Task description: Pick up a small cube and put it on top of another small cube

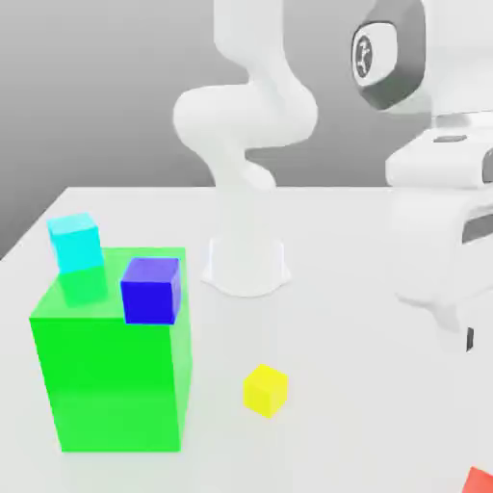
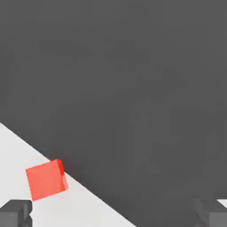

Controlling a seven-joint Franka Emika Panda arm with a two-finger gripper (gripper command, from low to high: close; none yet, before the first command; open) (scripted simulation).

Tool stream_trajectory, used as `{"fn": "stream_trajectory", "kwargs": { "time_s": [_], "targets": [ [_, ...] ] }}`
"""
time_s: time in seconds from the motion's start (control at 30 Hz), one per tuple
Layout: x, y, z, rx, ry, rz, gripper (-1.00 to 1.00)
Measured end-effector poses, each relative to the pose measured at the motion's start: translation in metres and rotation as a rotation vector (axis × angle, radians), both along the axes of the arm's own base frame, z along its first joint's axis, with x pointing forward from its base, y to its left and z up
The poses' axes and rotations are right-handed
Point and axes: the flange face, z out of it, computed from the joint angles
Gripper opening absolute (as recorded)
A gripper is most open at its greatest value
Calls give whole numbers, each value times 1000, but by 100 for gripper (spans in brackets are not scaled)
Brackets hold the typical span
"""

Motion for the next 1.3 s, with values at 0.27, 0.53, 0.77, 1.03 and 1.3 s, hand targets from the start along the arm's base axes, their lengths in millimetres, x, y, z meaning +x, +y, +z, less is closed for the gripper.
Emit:
{"fn": "stream_trajectory", "kwargs": {
  "time_s": [0.27,0.53,0.77,1.03,1.3],
  "targets": [
    [-16,57,-144,-82,158,208,0],
    [-20,63,-218,-90,175,231,-100],
    [-20,63,-177,-90,177,232,-100],
    [-2,-54,-64,-46,193,-200,-100],
    [-34,-204,33,12,205,-749,-100]
  ]
}}
